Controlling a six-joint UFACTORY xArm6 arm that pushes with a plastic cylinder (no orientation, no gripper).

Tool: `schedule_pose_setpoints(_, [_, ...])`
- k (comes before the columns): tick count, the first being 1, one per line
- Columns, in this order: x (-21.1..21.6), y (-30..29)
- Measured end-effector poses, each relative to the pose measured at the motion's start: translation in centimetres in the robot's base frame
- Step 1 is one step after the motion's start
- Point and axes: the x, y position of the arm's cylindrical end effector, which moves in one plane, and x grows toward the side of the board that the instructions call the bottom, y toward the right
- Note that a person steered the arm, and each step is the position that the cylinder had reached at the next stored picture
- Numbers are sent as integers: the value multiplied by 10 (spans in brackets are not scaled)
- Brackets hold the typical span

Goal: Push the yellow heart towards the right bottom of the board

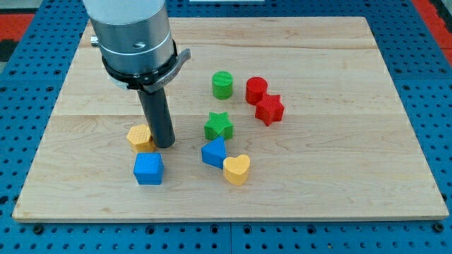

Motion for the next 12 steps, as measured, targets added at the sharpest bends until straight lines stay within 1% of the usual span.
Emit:
schedule_pose_setpoints(1, [0, 0])
schedule_pose_setpoints(5, [0, 51])
schedule_pose_setpoints(12, [0, 109])
